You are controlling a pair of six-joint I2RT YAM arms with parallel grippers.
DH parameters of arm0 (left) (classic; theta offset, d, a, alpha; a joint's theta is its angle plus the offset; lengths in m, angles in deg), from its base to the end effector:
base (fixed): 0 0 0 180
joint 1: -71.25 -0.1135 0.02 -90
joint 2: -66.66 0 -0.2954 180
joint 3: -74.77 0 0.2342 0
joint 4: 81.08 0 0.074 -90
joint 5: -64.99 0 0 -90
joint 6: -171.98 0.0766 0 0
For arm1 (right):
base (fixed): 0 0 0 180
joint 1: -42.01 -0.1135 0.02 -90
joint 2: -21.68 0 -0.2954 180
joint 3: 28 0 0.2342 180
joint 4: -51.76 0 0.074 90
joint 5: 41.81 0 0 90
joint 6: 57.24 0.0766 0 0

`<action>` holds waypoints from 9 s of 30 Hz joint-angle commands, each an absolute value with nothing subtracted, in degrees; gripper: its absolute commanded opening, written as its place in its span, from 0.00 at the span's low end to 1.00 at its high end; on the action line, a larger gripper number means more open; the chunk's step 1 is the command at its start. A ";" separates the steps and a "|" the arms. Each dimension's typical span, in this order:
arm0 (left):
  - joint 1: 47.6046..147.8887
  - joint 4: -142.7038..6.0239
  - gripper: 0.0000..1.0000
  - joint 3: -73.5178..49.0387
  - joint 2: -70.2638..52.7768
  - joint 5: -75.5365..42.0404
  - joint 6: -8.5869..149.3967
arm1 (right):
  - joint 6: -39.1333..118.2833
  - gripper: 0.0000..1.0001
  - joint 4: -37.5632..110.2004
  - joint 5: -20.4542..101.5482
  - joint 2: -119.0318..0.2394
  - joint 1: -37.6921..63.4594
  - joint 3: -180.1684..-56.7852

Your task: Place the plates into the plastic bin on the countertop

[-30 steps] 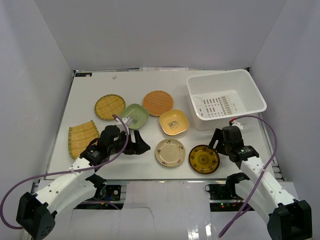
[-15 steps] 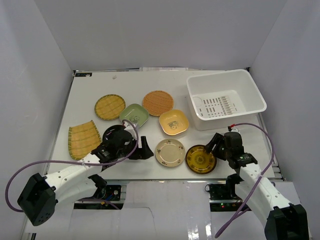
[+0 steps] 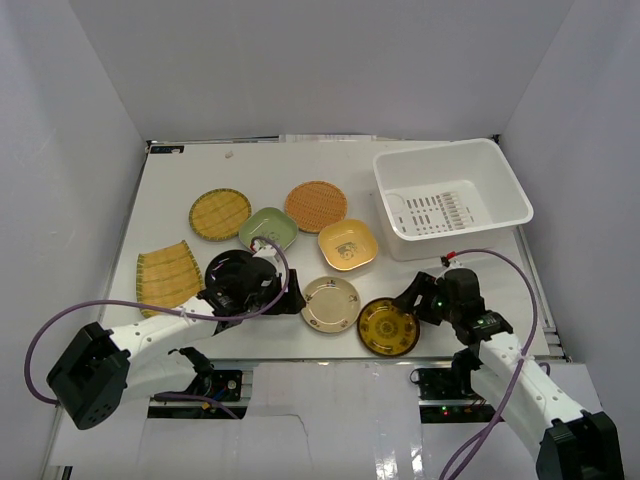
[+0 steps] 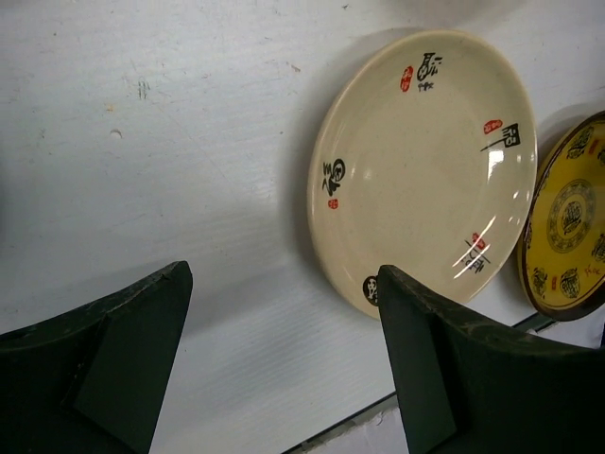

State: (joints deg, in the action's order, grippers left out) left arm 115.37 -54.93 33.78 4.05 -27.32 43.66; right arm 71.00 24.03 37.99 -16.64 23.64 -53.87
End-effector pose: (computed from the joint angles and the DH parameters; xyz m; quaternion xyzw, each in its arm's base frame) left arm 0.1479 -0.1391 0.1780 0.0399 0.9318 -0.2232 0.2833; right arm 0.1201 0.0542 0.1498 0.1190 0.8963 0.2699 0.3311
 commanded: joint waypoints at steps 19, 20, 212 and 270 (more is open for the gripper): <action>115.81 -55.51 0.94 30.66 1.28 -31.78 43.58 | 68.27 0.55 9.76 29.90 -25.50 10.38 -53.65; 115.81 -55.60 0.94 30.66 1.45 -32.04 43.58 | 68.36 0.59 9.84 30.25 -26.30 8.72 -53.91; 107.28 -45.14 0.98 23.19 45.66 -41.80 62.38 | 78.31 0.08 46.82 81.75 -48.21 -17.96 -87.21; 89.62 -65.53 0.77 21.79 -11.81 -40.92 33.20 | 33.74 0.70 19.07 55.83 -69.62 -6.40 -106.73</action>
